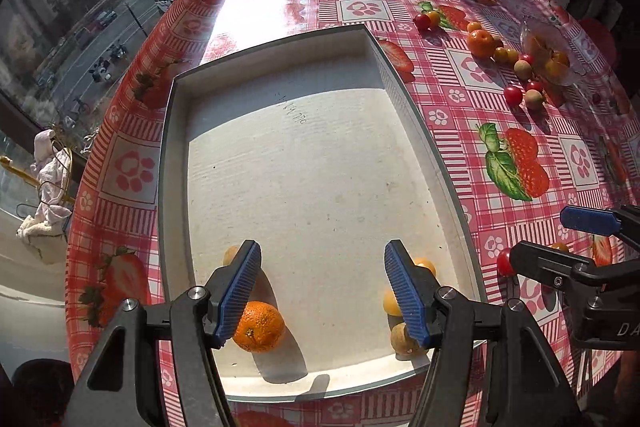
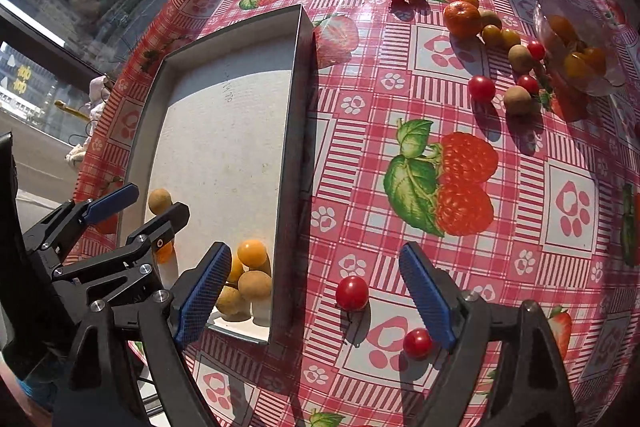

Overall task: Organize fruits
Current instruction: 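Return both tools to the table and grasp an orange cherry tomato with the right tool, then grasp a red cherry tomato with the left tool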

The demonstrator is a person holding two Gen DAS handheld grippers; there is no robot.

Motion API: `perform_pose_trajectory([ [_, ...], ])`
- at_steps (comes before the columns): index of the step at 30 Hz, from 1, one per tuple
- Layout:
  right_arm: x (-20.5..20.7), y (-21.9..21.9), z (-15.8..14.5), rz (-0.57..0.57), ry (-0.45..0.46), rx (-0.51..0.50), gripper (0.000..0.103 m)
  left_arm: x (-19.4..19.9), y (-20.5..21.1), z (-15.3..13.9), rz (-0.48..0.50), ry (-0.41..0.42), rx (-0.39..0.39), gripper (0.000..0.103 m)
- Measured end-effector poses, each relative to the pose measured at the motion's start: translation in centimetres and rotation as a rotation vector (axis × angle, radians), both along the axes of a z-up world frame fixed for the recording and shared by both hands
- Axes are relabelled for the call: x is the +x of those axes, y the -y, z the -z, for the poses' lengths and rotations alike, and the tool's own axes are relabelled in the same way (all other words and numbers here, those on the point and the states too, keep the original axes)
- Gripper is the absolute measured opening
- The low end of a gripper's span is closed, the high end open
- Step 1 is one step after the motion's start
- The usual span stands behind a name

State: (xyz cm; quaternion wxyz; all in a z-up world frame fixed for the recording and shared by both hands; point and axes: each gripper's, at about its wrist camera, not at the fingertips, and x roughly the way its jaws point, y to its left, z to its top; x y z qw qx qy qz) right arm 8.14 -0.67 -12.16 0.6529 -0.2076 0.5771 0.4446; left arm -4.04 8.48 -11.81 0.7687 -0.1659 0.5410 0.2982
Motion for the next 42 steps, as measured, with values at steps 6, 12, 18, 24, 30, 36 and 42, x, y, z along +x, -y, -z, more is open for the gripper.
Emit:
perform_pose_trajectory([
  [6,2.6,4.7,2.1,0.108,-0.001,-0.094,0.088,1.4,4.3,-1.2,0.086,0.033,-0.015,0.066],
  [12,3.5,6.5,2.8,0.153,-0.014,-0.106,0.072,2.5,8.3,-1.4,0.205,0.041,-0.034,0.066],
  [18,3.5,6.4,3.1,0.14,-0.019,-0.092,0.059,4.9,8.0,-1.9,0.229,0.09,-0.057,0.065],
  [24,3.7,6.2,3.2,0.116,-0.008,-0.085,0.046,7.2,7.1,-1.3,0.291,0.089,-0.091,0.066],
  [30,3.0,6.8,3.1,0.036,0.025,-0.074,0.04,8.9,8.1,0.6,0.375,0.024,-0.121,0.066],
  [36,2.7,7.2,3.1,0.002,0.037,-0.073,0.024,9.9,8.6,1.7,0.389,-0.025,-0.125,0.066],
  [42,3.2,8.7,3.0,0.009,0.055,-0.075,0.024,10.4,9.0,2.8,0.386,-0.079,-0.121,0.066],
])
